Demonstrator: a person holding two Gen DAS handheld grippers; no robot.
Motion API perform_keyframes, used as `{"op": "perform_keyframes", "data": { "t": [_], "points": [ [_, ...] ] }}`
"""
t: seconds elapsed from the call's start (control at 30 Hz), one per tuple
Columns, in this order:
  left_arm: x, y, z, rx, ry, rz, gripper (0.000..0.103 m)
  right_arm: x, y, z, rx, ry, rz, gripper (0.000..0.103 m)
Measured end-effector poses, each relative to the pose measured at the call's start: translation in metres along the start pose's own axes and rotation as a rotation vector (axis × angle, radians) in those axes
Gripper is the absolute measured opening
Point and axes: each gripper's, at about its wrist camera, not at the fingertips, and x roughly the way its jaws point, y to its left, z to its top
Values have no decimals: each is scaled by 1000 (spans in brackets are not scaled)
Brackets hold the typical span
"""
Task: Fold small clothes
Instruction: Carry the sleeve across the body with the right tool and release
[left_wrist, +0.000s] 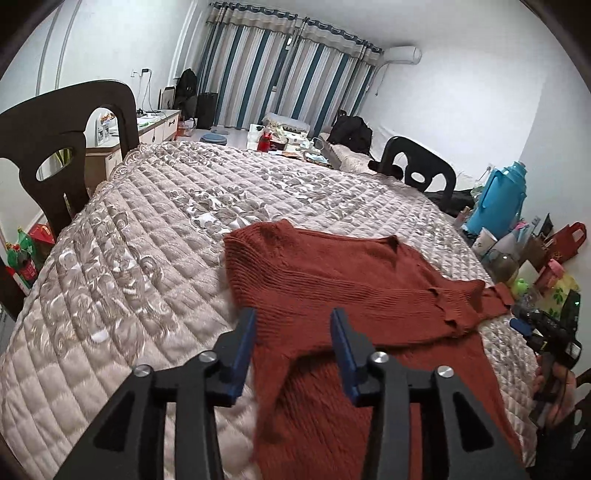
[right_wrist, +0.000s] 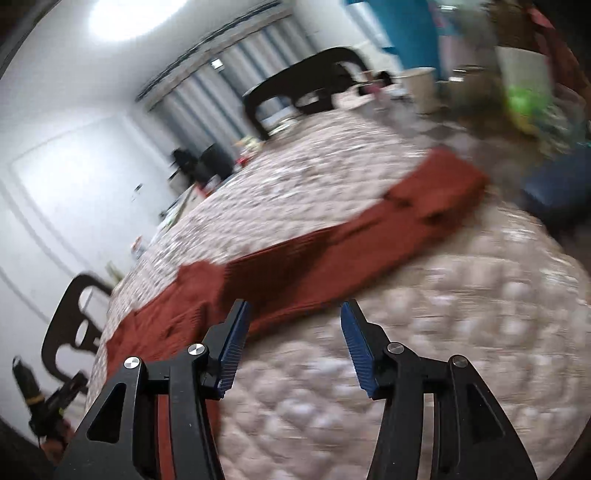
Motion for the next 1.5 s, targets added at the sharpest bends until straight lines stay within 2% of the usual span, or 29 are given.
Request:
{"op": "perform_keyframes", "data": {
  "t": [0.2,0.33,0.57,0.73,0.8,0.83,0.87,0.93,1.0,1.13,1.27,1.4,1.5],
  "points": [
    [-9,-11,-2,12,-1,-17,60,-15,-37,22,91,-85,-88,52],
    [-6,-23,-5,29,11,-35,61,-7,-57,40,165,-110,-129,52],
    [5,-35,-11,41,41,-42,61,15,-93,61,310,-90,-190,52],
    [14,-37,-16,31,65,-38,61,24,-96,72,298,-120,-215,51],
    [17,-37,-17,24,71,-37,61,31,-95,78,270,-112,-258,38],
    [17,-37,-17,21,72,-36,61,31,-95,78,267,-107,-270,23],
    [17,-37,-18,19,72,-33,61,32,-97,78,276,-94,-252,12],
    [16,-35,-18,14,68,-27,61,32,-96,78,284,-93,-222,11],
    [12,-32,-18,6,56,-19,61,21,-82,75,238,-116,-197,11],
    [7,-20,-19,-26,45,-7,61,-1,-29,76,126,-147,-65,10],
    [-3,-9,-20,-56,25,-3,61,-19,55,72,-46,-151,83,10],
    [-18,4,-20,-80,-7,5,61,-8,151,48,-232,-88,223,10],
    [-30,15,-21,-103,-31,18,61,18,213,10,-354,6,295,10]
  ]
}}
